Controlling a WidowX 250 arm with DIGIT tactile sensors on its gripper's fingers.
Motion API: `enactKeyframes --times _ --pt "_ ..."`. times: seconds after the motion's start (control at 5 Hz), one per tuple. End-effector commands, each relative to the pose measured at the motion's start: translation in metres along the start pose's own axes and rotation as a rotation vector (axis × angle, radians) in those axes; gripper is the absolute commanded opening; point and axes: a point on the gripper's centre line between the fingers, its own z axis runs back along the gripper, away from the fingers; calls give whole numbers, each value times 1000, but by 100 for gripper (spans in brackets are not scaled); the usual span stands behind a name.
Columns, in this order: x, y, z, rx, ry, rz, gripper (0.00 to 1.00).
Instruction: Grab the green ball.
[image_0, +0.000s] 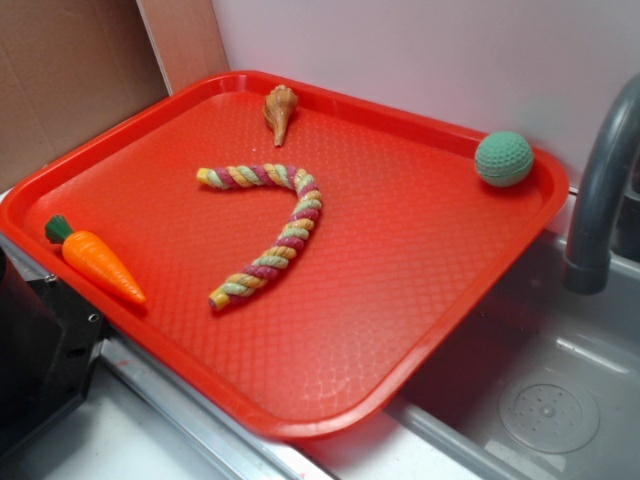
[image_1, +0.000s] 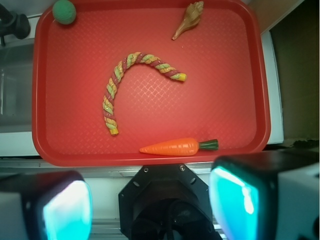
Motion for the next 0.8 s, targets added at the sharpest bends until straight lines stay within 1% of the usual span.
enactKeyframes --times 0.0,0.2,0.4,0.6 --pt "0 0 0 0 0 0 100" --pt "45 -43 -44 60 47 -257 100" --pt "89 -74 -70 -10 -105 -403 100" --pt "89 -74 -70 -10 -105 -403 100"
